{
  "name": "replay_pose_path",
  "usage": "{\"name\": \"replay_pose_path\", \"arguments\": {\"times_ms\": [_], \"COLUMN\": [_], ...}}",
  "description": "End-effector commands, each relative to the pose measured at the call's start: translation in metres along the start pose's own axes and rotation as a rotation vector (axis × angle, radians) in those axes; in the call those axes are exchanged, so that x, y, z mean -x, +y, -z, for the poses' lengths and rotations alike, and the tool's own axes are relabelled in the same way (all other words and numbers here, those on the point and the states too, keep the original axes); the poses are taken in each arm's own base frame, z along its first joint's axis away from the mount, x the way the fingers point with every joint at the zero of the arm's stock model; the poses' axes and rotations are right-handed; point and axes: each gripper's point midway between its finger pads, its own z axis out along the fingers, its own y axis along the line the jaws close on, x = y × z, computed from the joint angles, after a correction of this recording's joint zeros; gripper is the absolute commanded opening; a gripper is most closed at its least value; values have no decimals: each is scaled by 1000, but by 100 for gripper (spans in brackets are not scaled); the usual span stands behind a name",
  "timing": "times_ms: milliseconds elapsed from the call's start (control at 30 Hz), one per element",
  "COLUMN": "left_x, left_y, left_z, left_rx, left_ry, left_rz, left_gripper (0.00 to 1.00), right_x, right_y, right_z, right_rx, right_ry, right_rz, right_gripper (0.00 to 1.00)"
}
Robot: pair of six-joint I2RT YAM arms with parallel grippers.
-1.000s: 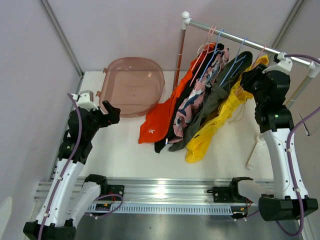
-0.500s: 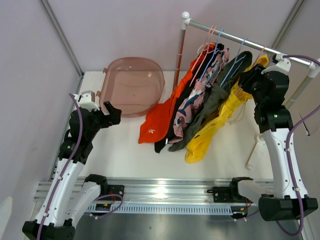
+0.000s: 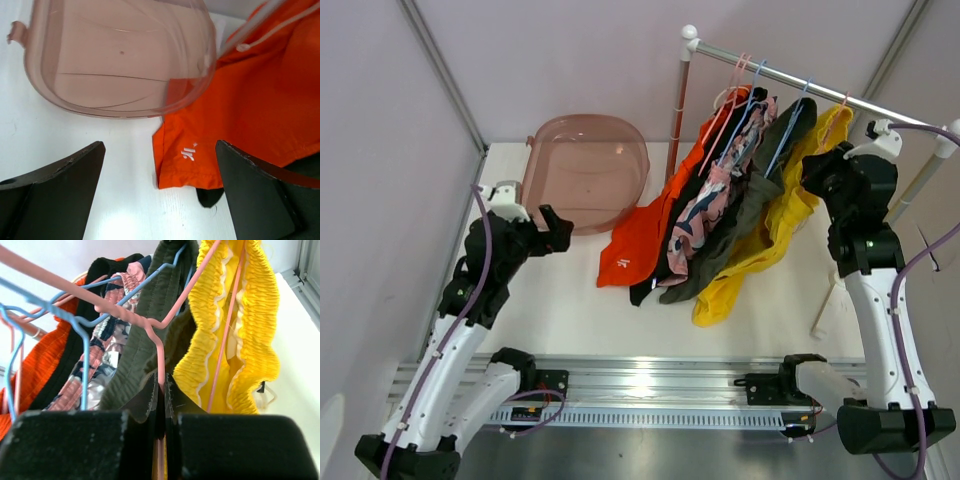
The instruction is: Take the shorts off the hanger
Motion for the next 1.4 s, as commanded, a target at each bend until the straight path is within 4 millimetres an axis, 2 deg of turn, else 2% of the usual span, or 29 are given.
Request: {"name": "replay_pose_path", "arguments": {"times_ms": [0,33,100,133,167,200,233,267,400,433,500,533,600,633,667,700,733,767,800,833,867,933,1100,1367], "left_x": [44,61,60,63,73,76,80,89,85,71,49,32,4,-12,-28,-41,-40,-58,-64,-60,-71,-66,-66,-62], "left_y": [-41,-68,-95,-110,-138,-148,-169,-182,-240,-265,-287,-310,-330,-345,-359,-367,-383,-395,-401,-411,-416,-423,-433,-438], "left_z": [16,29,32,37,51,52,66,74,99,107,109,115,113,124,115,115,125,118,116,119,112,107,93,89], "left_rx": [-105,-186,-274,-325,-420,-438,-510,-552,-797,-903,-989,-1063,-1100,-1144,-1132,-1140,-1173,-1177,-1176,-1184,-1173,-1154,-1109,-1103], "left_ry": [-105,-134,-107,-112,-132,-137,-146,-169,-165,-135,-96,-78,-63,-52,-50,-29,-42,-19,-11,-27,-14,-39,-67,-96], "left_rz": [-92,-105,-124,-131,-147,-155,-163,-179,-237,-257,-282,-294,-344,-363,-391,-409,-404,-421,-428,-422,-440,-438,-460,-489], "left_gripper": [99,99,99,99,99,99,99,99,99,99,99,99,99,99,99,99,99,99,99,99,99,99,99,99], "right_x": [53,60,74,88,94,96,108,111,121,122,123,123,121,122,122,120,119,117,115,116,115,113,106,95], "right_y": [20,25,31,37,41,42,50,53,62,63,65,67,69,70,70,75,77,77,77,78,76,75,72,69], "right_z": [37,44,61,72,79,84,96,100,124,129,138,142,147,149,152,155,156,157,157,159,160,162,166,161], "right_rx": [75,94,118,136,148,151,178,189,235,244,253,267,282,284,288,315,328,330,328,331,325,321,320,318], "right_ry": [-189,-209,-246,-275,-286,-280,-301,-302,-307,-307,-305,-303,-290,-289,-287,-272,-264,-255,-249,-250,-245,-244,-230,-204], "right_rz": [-46,-50,-62,-65,-69,-70,-76,-75,-94,-97,-114,-119,-138,-145,-160,-160,-162,-163,-161,-158,-158,-151,-158,-179], "right_gripper": [0,0,0,0,0,0,0,0,0,0,0,0,0,0,0,0,0,0,0,0,0,0,0,0]}}
